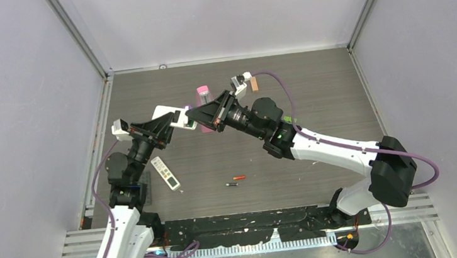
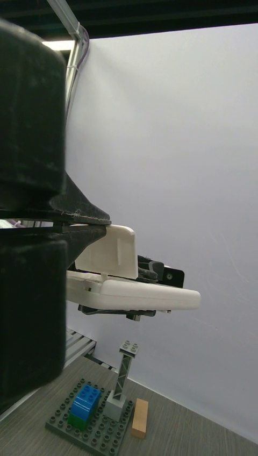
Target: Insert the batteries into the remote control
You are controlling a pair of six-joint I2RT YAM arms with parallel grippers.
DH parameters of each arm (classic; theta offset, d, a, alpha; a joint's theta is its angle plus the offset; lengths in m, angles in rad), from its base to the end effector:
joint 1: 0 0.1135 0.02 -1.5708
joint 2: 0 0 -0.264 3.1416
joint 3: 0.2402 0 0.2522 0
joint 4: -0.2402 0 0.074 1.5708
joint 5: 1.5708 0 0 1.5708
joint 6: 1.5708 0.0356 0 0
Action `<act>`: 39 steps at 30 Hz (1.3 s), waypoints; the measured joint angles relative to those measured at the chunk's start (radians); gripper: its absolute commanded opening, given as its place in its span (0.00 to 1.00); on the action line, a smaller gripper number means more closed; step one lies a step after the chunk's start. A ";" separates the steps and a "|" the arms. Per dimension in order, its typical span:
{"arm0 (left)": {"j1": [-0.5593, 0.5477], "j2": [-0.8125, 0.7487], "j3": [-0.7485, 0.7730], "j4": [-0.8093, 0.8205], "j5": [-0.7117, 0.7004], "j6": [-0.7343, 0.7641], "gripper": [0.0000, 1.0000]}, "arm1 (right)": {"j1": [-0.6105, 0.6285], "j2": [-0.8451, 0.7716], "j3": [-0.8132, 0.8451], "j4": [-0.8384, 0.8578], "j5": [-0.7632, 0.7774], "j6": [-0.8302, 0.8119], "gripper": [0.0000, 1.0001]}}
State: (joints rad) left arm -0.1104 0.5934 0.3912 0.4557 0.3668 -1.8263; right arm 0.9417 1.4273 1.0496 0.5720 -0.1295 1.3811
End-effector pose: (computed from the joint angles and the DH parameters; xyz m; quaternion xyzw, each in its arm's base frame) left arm 0.1546 -0.0300 0.2976 -0.3609 0.5027 -0.7039 0.3486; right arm 0.1959 0.2771 0.3613 0.0894 0.6295 0.7234 0.2691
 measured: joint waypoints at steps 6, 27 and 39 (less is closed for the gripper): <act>0.000 0.000 -0.007 -0.003 -0.001 -0.005 0.00 | 0.000 -0.011 -0.029 0.020 0.030 -0.026 0.08; 0.000 0.006 -0.014 0.003 -0.016 -0.022 0.00 | 0.001 -0.056 -0.036 -0.117 0.050 -0.096 0.30; 0.000 0.003 -0.027 -0.012 -0.016 -0.005 0.00 | 0.002 -0.058 0.007 -0.225 0.038 -0.097 0.46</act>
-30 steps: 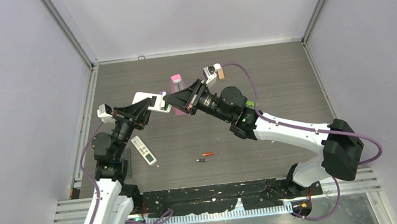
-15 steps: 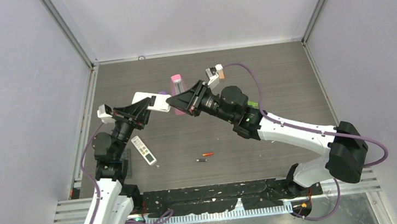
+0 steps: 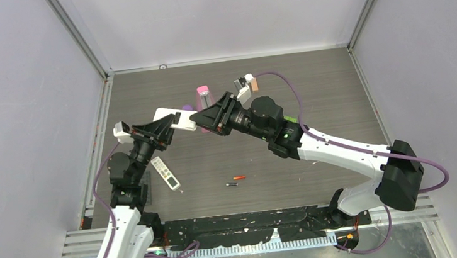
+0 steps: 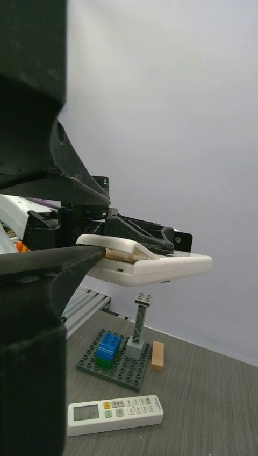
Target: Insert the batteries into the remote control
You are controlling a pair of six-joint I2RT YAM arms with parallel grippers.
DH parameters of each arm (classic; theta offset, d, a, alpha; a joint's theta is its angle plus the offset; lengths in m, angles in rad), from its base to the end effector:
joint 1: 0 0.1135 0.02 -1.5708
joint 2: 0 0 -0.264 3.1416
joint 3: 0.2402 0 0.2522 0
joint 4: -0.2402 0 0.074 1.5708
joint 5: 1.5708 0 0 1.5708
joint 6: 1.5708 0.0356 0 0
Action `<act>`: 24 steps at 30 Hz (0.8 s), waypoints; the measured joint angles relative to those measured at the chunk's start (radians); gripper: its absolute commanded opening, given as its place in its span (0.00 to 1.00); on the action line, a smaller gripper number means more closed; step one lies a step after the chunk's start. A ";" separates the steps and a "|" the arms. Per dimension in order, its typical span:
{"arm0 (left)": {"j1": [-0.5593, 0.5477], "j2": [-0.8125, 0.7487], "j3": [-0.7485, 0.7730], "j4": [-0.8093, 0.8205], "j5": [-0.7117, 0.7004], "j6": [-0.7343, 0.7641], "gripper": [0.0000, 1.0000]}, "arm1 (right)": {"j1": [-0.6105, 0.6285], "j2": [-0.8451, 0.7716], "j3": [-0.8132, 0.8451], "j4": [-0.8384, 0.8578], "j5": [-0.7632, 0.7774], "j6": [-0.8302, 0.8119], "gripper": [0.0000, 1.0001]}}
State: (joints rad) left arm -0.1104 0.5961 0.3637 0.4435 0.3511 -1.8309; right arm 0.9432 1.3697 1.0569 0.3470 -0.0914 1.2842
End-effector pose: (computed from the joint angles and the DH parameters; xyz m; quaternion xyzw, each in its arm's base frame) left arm 0.1565 -0.0297 0.2862 -0.3806 0.5067 -0.6939 0.3418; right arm 0.1901 0.2676 0.3576 0.0854 0.6897 0.6586 0.2886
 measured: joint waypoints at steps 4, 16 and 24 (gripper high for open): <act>0.000 -0.001 -0.005 -0.011 0.000 0.008 0.00 | 0.000 -0.006 0.031 -0.068 -0.002 -0.013 0.52; -0.001 -0.005 -0.010 0.014 -0.002 0.005 0.00 | -0.005 -0.024 0.053 -0.253 -0.002 -0.073 0.52; -0.001 -0.003 -0.016 0.027 0.000 0.003 0.00 | -0.005 -0.024 0.067 -0.273 -0.008 -0.082 0.59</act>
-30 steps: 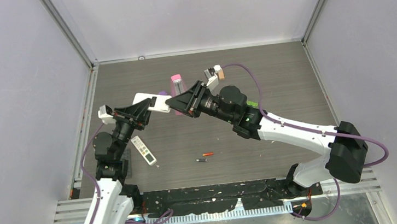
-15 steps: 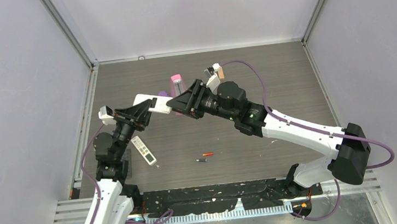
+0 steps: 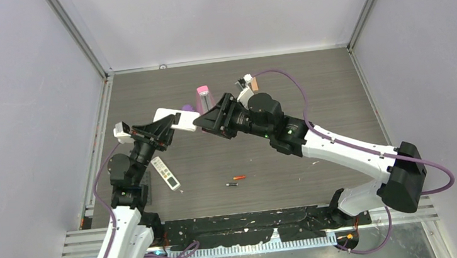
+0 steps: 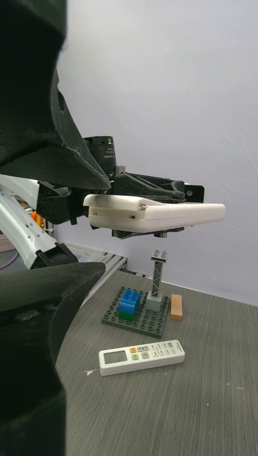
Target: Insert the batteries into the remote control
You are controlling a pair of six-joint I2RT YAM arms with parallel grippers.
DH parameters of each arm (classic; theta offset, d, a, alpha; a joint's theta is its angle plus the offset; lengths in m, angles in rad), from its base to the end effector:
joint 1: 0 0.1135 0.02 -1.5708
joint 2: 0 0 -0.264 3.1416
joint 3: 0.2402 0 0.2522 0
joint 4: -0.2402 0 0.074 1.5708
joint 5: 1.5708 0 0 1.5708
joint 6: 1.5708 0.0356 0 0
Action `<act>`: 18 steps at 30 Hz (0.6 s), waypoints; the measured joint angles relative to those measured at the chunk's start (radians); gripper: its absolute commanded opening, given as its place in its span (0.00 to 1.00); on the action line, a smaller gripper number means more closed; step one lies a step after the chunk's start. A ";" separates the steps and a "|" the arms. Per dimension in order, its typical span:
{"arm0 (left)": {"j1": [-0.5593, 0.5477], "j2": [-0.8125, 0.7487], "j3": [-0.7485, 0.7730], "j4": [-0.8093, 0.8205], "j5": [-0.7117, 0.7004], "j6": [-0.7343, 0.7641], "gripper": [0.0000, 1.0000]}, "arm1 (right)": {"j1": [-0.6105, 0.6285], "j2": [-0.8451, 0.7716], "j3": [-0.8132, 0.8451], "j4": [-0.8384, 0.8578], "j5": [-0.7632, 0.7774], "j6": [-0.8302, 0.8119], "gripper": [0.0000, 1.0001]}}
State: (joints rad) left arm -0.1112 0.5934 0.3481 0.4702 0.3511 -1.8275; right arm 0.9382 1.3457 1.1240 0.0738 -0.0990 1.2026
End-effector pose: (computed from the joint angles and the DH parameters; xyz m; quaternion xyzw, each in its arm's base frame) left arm 0.1557 -0.0297 0.2838 -0.3751 0.5046 -0.6964 0.3459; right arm 0.1872 0.2613 0.3594 0.0677 0.7541 0.5902 0.2800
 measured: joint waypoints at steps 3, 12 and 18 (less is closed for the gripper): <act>0.000 0.000 -0.003 0.005 0.005 -0.001 0.00 | -0.004 0.005 0.008 -0.006 -0.004 -0.006 0.60; 0.000 0.000 -0.005 0.008 0.026 0.003 0.00 | -0.009 0.063 0.063 -0.023 -0.031 -0.039 0.49; 0.000 0.016 -0.005 0.010 0.031 -0.002 0.00 | -0.011 0.071 0.063 -0.023 -0.053 -0.052 0.35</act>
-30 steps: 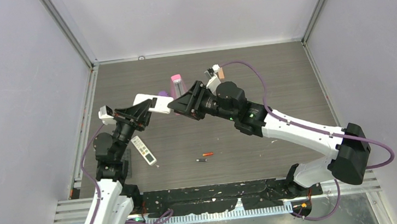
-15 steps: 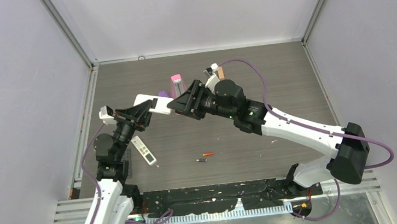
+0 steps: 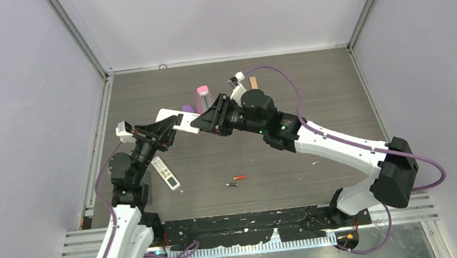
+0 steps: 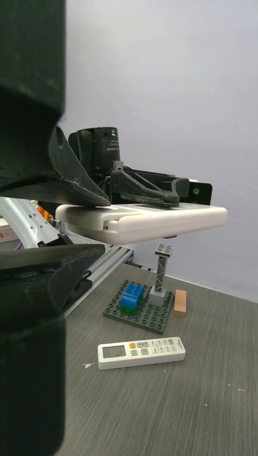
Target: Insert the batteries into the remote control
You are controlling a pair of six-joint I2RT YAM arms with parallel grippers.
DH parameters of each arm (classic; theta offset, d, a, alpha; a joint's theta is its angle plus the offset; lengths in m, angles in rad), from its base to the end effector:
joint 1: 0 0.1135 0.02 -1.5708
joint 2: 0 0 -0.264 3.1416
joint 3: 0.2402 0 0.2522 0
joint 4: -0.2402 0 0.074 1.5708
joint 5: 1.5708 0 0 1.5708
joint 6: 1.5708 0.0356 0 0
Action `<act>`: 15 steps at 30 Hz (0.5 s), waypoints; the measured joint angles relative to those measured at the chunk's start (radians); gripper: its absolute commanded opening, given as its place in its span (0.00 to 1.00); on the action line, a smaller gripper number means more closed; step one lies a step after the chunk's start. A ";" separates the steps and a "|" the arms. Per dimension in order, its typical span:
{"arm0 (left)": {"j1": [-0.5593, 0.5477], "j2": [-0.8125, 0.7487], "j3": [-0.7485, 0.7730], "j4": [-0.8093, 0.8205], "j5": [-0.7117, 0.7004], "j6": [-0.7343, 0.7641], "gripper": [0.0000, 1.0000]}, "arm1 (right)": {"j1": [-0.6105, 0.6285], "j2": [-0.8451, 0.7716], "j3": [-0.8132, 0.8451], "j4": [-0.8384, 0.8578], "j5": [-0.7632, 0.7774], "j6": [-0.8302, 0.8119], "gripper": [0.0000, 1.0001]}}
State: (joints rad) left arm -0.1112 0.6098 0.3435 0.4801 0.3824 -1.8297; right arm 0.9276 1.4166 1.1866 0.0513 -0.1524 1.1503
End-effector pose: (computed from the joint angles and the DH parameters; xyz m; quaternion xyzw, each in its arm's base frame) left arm 0.1578 -0.0310 0.2808 -0.3701 0.5144 -0.6981 0.3334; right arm 0.1990 0.2746 0.3575 0.0365 0.7658 0.5806 0.2739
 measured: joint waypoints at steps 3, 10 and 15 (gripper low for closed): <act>0.000 0.004 0.000 0.001 0.002 -0.005 0.00 | -0.001 0.000 0.000 0.006 -0.006 -0.002 0.32; 0.000 0.005 0.000 0.002 0.002 -0.019 0.00 | -0.008 0.000 -0.016 0.042 -0.011 0.002 0.34; 0.000 0.004 0.000 0.001 0.003 -0.023 0.00 | -0.010 -0.001 -0.026 0.061 -0.009 -0.001 0.39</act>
State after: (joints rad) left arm -0.1116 0.6140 0.3431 0.4808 0.3851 -1.8523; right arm 0.9176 1.4158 1.1610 0.1127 -0.1616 1.1492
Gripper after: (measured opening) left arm 0.223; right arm 0.370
